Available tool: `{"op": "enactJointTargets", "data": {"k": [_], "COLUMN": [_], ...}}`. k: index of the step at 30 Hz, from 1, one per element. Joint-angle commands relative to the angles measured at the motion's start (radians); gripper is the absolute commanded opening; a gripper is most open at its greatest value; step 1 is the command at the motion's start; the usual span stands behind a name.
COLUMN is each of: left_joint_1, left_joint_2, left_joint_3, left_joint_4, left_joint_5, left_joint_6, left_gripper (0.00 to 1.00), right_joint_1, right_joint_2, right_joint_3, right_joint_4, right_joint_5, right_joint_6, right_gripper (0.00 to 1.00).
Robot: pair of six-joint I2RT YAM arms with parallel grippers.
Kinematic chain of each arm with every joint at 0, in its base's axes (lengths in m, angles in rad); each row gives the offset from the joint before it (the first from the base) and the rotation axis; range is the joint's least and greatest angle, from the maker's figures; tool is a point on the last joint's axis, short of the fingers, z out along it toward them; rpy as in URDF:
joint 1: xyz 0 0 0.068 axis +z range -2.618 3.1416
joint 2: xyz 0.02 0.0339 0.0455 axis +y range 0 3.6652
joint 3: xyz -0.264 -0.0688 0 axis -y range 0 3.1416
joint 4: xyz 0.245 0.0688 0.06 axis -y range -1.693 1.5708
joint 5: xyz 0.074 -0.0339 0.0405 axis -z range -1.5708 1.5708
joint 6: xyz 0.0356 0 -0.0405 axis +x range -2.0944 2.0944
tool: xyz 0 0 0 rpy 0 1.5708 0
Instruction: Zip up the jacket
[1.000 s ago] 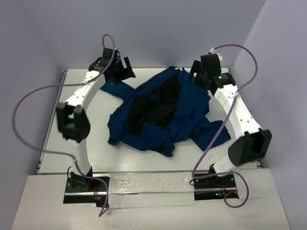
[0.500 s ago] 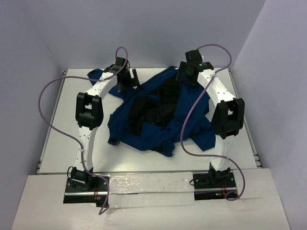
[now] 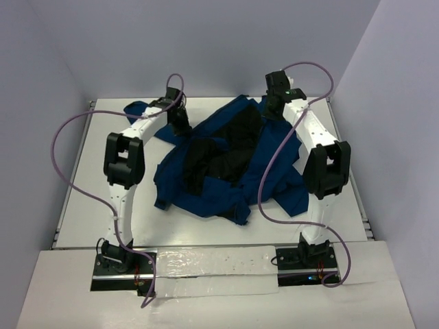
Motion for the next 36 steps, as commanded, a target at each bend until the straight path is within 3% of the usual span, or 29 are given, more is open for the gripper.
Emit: {"op": "enactJointTargets", "data": {"k": [1,6,10,12,16,18,20,21,22,26,28,30,31,33,36], "left_joint_1": [0.121,0.213,0.214,0.213,0.202,0.195,0.187,0.182,0.178,0.174,0.175,0.175,0.176,0.181,0.231], "left_joint_2": [-0.250,-0.435,-0.556,-0.640,-0.857,-0.927,-0.987,-1.013,-1.033,-1.088,-1.091,-1.084,-1.073,-1.053,-0.959], "left_joint_3": [-0.020,-0.103,-0.205,-0.329,-0.719,-0.859,-0.972,-1.010,-1.036,-1.065,-1.032,-0.978,-0.927,-0.871,-0.744], "left_joint_4": [0.037,0.043,-0.020,-0.030,0.025,0.045,0.054,0.057,0.058,0.046,0.031,0.020,0.014,0.005,-0.027], "left_joint_5": [0.028,0.087,0.070,0.075,0.105,0.120,0.116,0.111,0.103,0.083,0.066,0.034,-0.002,-0.042,-0.085], "left_joint_6": [-0.035,-0.033,-0.025,-0.046,-0.122,-0.167,-0.200,-0.215,-0.229,-0.243,-0.235,-0.219,-0.215,-0.216,-0.243], "left_gripper": [0.00,0.00,0.00,0.00,0.00,0.00,0.00,0.00,0.00,0.02,0.22,0.68,0.80,0.89,0.87], "right_joint_1": [0.003,0.004,0.022,0.061,0.154,0.171,0.172,0.173,0.174,0.172,0.173,0.174,0.174,0.174,0.175], "right_joint_2": [-0.191,-0.309,-0.435,-0.486,-0.499,-0.459,-0.436,-0.434,-0.435,-0.423,-0.398,-0.386,-0.379,-0.370,-0.365], "right_joint_3": [0.025,-0.055,-0.243,-0.346,-0.500,-0.544,-0.538,-0.529,-0.505,-0.310,-0.205,-0.081,-0.040,0.024,0.061], "right_joint_4": [0.021,0.032,0.068,0.095,0.078,0.047,0.024,0.019,0.016,-0.016,-0.030,-0.042,-0.047,-0.051,-0.054], "right_joint_5": [0.091,0.101,0.055,0.041,0.070,0.099,0.112,0.121,0.129,0.133,0.114,0.095,0.078,0.065,0.050], "right_joint_6": [-0.065,-0.110,-0.106,-0.112,-0.083,-0.047,-0.029,-0.032,-0.040,-0.080,-0.090,-0.097,-0.098,-0.100,-0.101], "right_gripper": [0.00,0.00,0.00,0.00,0.03,0.19,0.53,0.66,0.74,0.81,0.81,0.81,0.81,0.81,0.82]}}
